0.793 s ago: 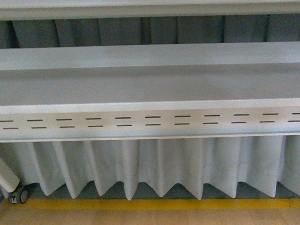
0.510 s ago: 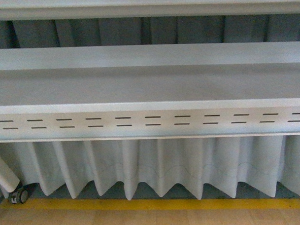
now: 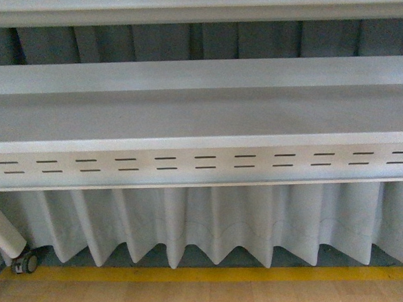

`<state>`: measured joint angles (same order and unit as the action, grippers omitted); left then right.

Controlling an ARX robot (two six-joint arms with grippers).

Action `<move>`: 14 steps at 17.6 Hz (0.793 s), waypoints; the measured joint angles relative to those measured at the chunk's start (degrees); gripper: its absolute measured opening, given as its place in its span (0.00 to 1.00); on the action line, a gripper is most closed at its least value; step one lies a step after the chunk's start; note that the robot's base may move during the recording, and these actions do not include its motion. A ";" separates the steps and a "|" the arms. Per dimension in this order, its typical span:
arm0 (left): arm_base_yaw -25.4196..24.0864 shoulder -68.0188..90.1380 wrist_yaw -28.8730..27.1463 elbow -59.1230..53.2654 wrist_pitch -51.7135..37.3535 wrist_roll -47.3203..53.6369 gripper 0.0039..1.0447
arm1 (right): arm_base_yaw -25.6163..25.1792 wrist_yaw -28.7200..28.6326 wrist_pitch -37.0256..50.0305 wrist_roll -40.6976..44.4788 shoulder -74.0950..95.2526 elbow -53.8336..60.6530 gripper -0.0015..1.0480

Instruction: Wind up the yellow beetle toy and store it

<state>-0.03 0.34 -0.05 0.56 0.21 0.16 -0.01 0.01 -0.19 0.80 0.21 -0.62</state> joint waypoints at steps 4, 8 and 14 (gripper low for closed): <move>0.00 0.00 0.00 0.02 0.00 0.00 0.94 | 0.00 0.00 0.00 0.00 0.00 0.00 0.94; 0.00 0.00 0.00 0.00 0.00 0.00 0.94 | 0.00 0.00 0.00 0.00 0.00 0.00 0.94; 0.00 0.00 0.00 0.02 0.00 0.00 0.94 | 0.00 0.00 -0.02 0.00 0.00 0.00 0.94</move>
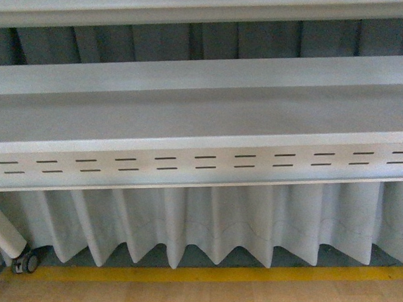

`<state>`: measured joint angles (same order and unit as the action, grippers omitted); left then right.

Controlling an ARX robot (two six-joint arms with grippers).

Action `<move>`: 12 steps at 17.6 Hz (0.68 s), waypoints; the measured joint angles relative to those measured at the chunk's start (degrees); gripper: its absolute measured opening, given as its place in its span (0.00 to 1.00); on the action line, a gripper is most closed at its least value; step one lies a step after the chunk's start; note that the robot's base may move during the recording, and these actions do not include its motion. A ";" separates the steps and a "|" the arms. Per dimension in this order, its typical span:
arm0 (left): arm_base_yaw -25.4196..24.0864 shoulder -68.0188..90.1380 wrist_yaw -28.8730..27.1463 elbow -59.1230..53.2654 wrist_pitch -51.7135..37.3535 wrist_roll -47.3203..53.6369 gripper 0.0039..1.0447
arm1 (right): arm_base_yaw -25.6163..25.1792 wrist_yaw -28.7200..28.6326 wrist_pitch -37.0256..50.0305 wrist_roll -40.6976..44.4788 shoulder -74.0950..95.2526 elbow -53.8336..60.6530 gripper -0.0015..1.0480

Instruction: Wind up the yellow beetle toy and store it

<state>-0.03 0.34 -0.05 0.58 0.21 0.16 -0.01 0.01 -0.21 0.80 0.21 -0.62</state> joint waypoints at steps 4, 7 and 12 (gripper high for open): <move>0.00 0.02 -0.02 0.00 0.22 0.00 0.94 | 0.00 0.00 -0.17 0.00 -0.02 0.00 0.94; 0.00 0.00 0.04 0.00 0.02 0.02 0.94 | 0.00 -0.02 -0.09 0.00 -0.02 0.00 0.94; 0.00 0.00 0.04 -0.02 0.00 0.02 0.94 | 0.00 0.00 -0.02 -0.02 -0.02 0.00 0.94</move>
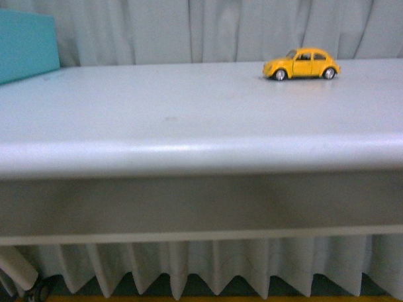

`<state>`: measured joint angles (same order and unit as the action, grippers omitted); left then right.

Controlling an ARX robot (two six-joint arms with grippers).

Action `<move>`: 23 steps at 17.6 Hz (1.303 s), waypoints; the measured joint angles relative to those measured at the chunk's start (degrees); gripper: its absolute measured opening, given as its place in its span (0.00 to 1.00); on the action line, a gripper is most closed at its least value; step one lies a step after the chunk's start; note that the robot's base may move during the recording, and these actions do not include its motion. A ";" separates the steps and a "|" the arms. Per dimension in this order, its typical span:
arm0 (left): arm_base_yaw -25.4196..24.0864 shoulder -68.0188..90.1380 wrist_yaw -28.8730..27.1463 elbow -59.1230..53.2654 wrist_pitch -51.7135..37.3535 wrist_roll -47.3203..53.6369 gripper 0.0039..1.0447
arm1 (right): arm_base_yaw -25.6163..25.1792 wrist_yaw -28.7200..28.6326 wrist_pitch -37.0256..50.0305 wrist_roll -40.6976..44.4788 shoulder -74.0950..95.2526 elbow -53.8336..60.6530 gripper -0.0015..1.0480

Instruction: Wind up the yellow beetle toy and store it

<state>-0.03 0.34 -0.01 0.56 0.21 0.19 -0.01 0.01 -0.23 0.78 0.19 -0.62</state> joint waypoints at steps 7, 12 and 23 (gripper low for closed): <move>0.00 0.00 -0.04 0.02 -0.07 -0.02 0.94 | 0.00 0.04 -0.04 0.00 0.00 0.00 0.94; 0.00 0.00 0.02 0.00 0.07 -0.02 0.94 | 0.00 0.02 0.02 -0.04 0.02 0.00 0.94; 0.00 0.00 -0.02 0.02 -0.11 -0.02 0.94 | 0.00 0.00 0.04 -0.17 0.02 0.00 0.94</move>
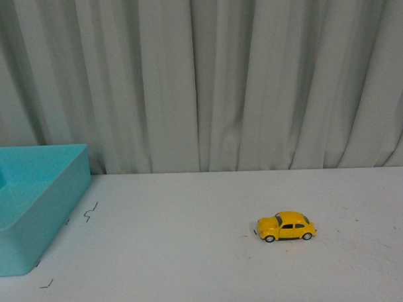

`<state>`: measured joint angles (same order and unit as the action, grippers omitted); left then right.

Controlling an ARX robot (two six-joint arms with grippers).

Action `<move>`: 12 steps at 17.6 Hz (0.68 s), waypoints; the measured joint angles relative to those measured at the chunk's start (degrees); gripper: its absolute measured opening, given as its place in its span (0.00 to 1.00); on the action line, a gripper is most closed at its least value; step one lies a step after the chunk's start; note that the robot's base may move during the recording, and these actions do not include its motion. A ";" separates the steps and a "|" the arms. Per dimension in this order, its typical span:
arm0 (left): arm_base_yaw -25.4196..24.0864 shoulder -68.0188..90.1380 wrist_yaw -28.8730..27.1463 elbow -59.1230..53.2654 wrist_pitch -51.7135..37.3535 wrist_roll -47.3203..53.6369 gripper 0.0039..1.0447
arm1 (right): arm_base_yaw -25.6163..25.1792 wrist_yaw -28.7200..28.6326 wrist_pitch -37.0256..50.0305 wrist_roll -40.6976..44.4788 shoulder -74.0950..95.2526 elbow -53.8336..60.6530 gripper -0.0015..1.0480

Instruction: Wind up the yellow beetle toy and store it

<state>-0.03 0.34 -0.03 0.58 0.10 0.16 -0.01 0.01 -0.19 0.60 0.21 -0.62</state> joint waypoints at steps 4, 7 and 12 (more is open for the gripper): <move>0.00 0.00 0.00 0.00 0.02 0.00 0.94 | 0.00 0.00 0.00 0.00 0.00 0.00 0.94; 0.00 0.00 0.00 0.00 0.02 0.00 0.94 | 0.00 0.00 0.00 0.00 0.00 0.00 0.94; 0.00 0.00 0.00 0.00 0.02 0.00 0.94 | 0.00 0.00 0.00 0.00 0.00 0.00 0.94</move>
<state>-0.03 0.34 -0.03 0.58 0.12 0.16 -0.01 0.01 -0.19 0.60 0.21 -0.62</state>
